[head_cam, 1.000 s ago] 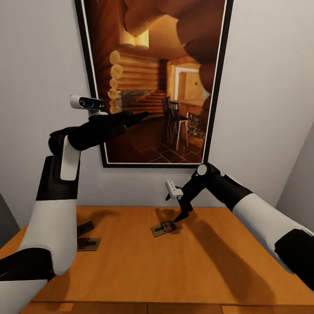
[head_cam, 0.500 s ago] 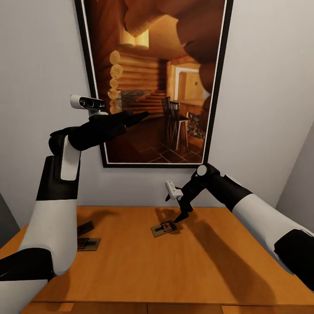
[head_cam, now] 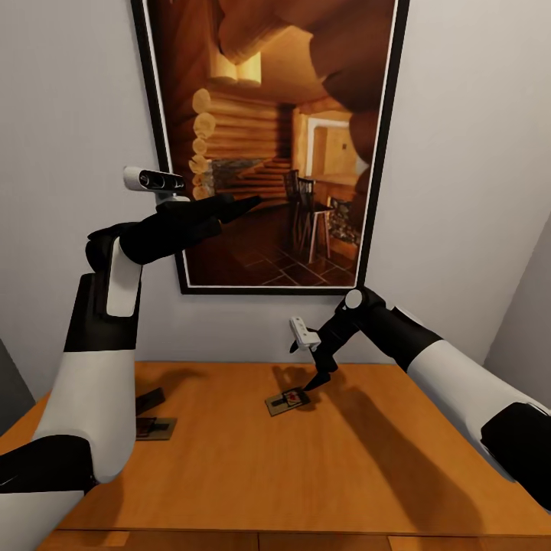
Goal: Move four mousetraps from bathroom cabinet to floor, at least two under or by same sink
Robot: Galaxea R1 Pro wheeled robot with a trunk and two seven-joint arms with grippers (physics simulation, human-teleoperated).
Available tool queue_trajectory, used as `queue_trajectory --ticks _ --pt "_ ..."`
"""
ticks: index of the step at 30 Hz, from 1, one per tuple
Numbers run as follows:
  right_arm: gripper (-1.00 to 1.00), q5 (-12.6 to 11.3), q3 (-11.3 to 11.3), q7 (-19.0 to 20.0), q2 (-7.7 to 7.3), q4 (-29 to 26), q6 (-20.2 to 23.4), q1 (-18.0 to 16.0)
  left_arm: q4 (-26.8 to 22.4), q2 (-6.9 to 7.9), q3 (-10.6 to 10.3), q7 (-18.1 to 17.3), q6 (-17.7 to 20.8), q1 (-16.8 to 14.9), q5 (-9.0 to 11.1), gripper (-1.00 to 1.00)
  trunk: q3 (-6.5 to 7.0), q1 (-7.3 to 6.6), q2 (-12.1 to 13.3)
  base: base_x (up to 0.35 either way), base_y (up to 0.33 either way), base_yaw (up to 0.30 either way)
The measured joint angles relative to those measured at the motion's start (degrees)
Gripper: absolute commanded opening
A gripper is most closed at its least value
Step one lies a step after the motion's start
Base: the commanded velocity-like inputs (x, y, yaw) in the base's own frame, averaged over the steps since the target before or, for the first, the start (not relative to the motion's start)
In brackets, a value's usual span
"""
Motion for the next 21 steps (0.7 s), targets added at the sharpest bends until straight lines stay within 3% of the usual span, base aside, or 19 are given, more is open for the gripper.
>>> queue_trajectory --ticks 21 --pt "1.0 0.01 0.0 -0.11 1.13 -0.23 0.4 0.0 0.0 0.06 0.01 -0.06 0.01 0.08 0.37 1.0 -0.36 0.43 -0.79 0.0 0.0 0.0"
